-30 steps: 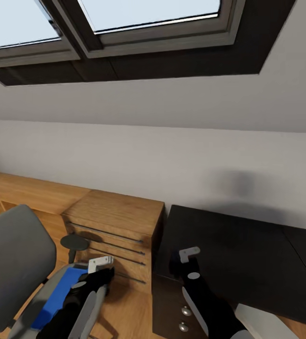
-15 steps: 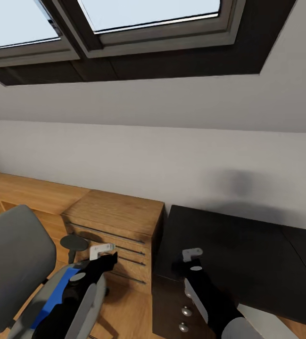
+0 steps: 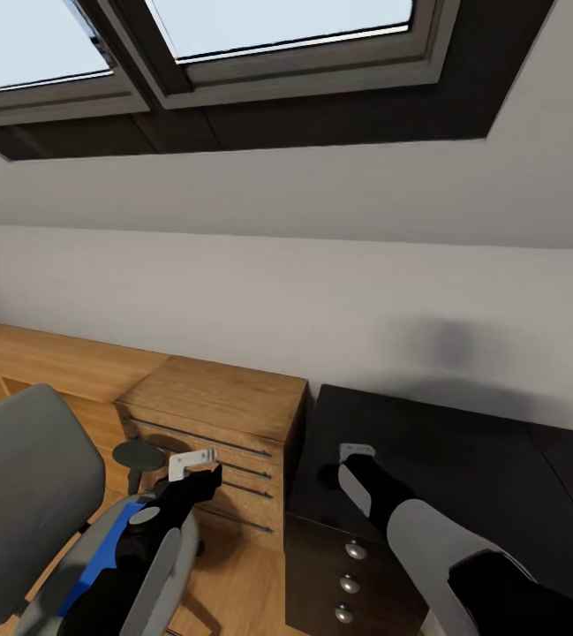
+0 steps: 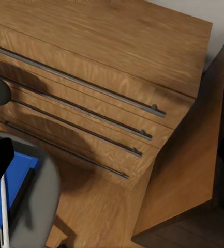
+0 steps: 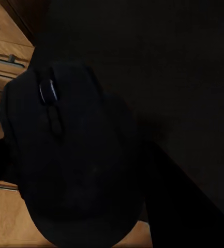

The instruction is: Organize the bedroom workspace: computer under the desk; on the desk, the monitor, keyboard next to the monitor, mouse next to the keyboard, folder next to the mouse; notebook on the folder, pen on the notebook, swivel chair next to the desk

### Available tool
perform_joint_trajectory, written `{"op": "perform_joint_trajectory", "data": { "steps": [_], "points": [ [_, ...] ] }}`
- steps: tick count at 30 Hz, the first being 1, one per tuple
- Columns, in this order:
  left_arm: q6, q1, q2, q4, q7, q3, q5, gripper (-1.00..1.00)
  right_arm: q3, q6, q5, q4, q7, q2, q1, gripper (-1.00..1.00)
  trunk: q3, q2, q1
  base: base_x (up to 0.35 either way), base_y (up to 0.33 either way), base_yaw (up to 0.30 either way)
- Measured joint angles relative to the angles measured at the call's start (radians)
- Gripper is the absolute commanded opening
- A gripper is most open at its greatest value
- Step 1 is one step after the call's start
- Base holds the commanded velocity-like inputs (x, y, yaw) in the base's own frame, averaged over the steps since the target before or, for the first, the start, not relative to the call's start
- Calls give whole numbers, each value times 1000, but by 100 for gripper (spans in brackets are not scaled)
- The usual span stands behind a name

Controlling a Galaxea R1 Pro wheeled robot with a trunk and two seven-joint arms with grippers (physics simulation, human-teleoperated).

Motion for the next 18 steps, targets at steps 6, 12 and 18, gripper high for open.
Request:
{"op": "perform_joint_trajectory", "data": {
  "steps": [6, 12, 18],
  "points": [
    [0, 0, -1, -1, 4, 0, 0, 100, -4, -18, -4, 5, -3, 2, 0, -100, -19, -42, 23, 0, 0, 1],
    [1, 0, -1, -2, 4, 0, 0, 100, -6, -26, 0, 7, -5, -3, 0, -100, -38, -84, 46, 0, 0, 155],
    [1, 0, 0, -2, 5, 1, 0, 100, -4, -28, 4, 18, -5, -7, 0, -100, -57, -126, 69, 0, 0, 256]
  ]
}}
